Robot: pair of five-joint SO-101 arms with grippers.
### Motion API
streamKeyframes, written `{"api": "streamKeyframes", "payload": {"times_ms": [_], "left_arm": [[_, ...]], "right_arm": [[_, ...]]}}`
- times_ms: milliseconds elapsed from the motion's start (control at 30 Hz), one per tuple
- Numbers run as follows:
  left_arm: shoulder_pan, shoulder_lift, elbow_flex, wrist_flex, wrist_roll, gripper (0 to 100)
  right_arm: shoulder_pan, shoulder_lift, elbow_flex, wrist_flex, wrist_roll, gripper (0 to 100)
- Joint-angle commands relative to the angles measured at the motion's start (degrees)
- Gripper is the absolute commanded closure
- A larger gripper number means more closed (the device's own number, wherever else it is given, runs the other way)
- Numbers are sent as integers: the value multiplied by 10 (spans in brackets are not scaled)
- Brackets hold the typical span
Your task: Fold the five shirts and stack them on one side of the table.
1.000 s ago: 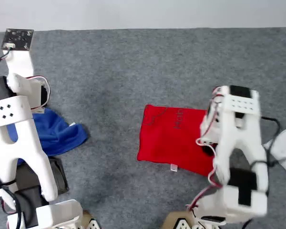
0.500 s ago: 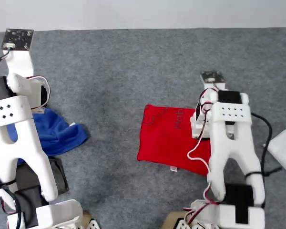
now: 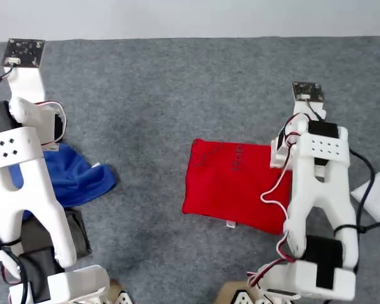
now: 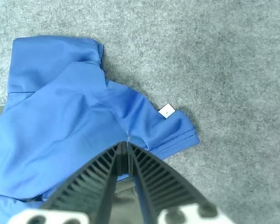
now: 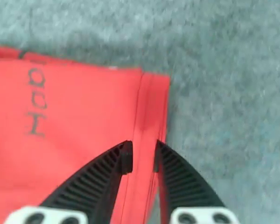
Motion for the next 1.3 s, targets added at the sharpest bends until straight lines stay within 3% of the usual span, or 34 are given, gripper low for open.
{"api": "streamKeyframes", "payload": {"times_ms": [0,233,467,700,800,933,1067,1267], "left_arm": [[0,-22,-2,11,-3,994],[0,-25,37,11,-3,994],[0,-26,40,11,-4,994],[0,-26,40,11,-4,994],[0,-26,40,11,-4,994],[0,-26,40,11,-4,994],[1,-26,40,11,-4,994],[1,-26,40,11,-4,994]], "right_arm": [[0,40,-31,-67,9,943],[-11,162,-104,-135,34,944],[-12,177,-186,-84,33,944],[-9,124,-195,66,31,942],[-11,92,-195,140,20,898],[-10,80,-193,192,-70,801],[-21,102,-172,188,-119,697],[-67,193,-172,138,-125,691]]}}
